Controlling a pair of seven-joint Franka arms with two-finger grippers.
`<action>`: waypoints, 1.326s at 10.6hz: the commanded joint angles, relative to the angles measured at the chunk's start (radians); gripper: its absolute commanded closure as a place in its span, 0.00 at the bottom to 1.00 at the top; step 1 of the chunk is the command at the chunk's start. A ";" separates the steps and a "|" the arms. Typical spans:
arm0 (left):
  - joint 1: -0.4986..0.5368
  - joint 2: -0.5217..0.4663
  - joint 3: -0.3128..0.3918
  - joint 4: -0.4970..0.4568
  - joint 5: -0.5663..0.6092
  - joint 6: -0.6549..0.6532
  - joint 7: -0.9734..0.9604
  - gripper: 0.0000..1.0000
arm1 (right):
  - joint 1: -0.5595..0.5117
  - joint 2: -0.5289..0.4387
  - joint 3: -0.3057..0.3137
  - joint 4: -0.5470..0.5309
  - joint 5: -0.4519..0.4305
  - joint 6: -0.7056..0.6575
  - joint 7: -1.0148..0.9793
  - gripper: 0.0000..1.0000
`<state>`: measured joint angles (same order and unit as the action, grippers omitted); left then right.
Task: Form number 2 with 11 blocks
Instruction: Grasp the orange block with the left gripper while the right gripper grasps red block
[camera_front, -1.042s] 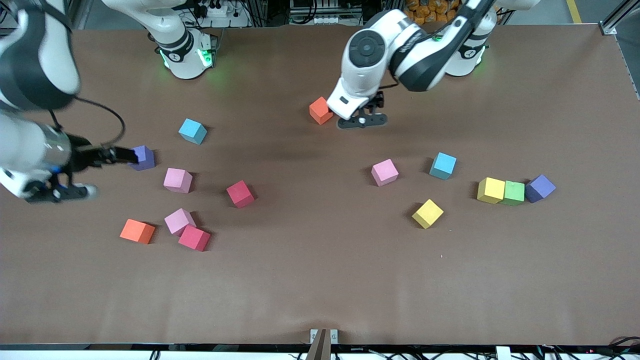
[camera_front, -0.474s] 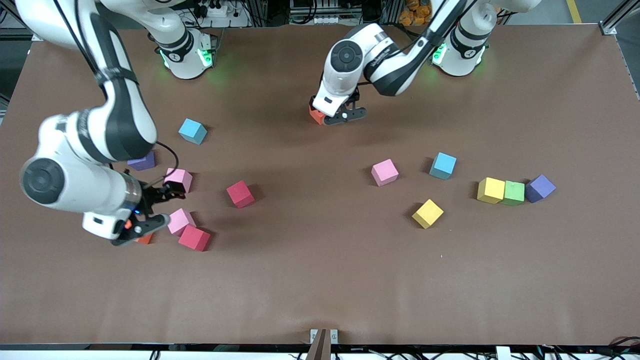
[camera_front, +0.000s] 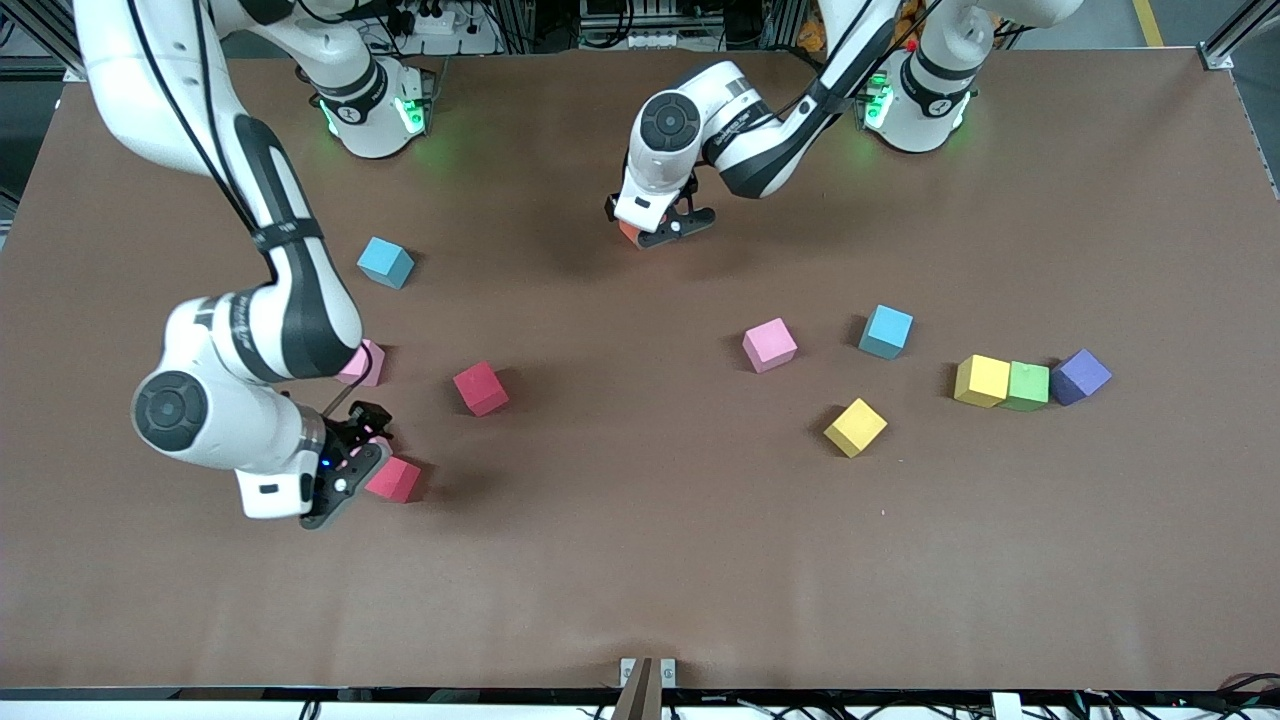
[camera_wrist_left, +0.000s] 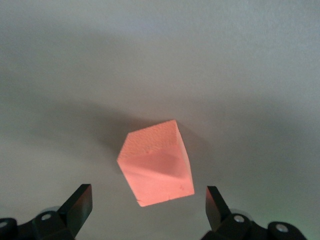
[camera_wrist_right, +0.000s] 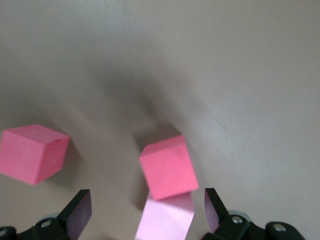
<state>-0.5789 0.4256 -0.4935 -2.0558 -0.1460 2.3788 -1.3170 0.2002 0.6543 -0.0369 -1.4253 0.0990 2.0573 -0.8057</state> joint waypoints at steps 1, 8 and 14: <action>-0.018 0.033 0.000 0.000 -0.007 0.069 -0.036 0.00 | 0.005 0.063 -0.001 0.019 0.013 0.084 -0.090 0.00; -0.033 0.062 -0.002 -0.038 -0.004 0.115 -0.059 0.00 | -0.013 0.110 0.000 -0.086 0.080 0.196 -0.227 0.00; -0.027 0.105 0.001 -0.038 -0.006 0.152 -0.061 0.00 | -0.033 0.107 0.000 -0.118 0.087 0.236 -0.296 0.00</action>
<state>-0.6059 0.5265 -0.4913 -2.0851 -0.1460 2.5073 -1.3554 0.1760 0.7734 -0.0435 -1.5265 0.1675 2.2840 -1.0697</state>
